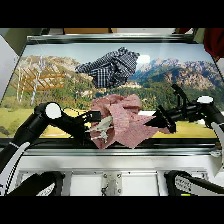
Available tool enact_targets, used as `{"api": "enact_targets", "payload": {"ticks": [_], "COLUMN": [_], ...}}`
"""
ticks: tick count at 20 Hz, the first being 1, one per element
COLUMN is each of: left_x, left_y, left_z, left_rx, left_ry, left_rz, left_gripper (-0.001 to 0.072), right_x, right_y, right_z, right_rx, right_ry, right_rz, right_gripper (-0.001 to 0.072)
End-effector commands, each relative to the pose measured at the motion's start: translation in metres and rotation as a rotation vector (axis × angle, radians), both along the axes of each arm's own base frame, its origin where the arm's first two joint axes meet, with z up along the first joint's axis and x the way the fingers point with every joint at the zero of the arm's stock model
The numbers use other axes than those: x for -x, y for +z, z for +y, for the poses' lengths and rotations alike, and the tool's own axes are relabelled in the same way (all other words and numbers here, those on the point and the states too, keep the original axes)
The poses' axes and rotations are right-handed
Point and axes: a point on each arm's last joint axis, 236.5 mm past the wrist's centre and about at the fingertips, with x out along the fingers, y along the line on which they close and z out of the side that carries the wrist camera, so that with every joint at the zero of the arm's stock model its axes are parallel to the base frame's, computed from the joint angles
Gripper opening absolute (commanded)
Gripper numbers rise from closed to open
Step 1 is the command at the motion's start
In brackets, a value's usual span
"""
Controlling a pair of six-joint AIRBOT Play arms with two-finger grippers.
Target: Fold the clothes and pants, and hang the long-sleeved shirts on hangers.
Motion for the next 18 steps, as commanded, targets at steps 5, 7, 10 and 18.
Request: {"api": "enact_targets", "payload": {"ticks": [5, 7, 10, 18], "left_x": [0.001, -0.003, -0.003, -0.02], "left_y": [0.004, 0.004, 0.004, 0.023], "left_z": [-0.006, -0.008, -0.008, 0.009], "left_rx": [0.028, 0.025, 0.022, 0.043], "left_ry": [0.006, 0.051, 0.067, 0.228], "left_rz": [0.009, 0.013, 0.02, -0.019], "left_gripper": [0.0197, 0.0446, 0.0446, 0.0447], "right_x": [0.0, 0.0, -0.001, -0.006], "right_y": [0.0, 0.0, -0.001, -0.004], "right_z": [0.0, 0.0, 0.0, 0.0], "right_rx": [0.001, 0.001, 0.003, 0.016], "right_ry": [0.0, -0.001, -0.004, -0.029], "right_rz": [0.003, 0.003, 0.002, 0.003], "right_gripper": [0.001, 0.0009, 0.0008, 0.0007]}}
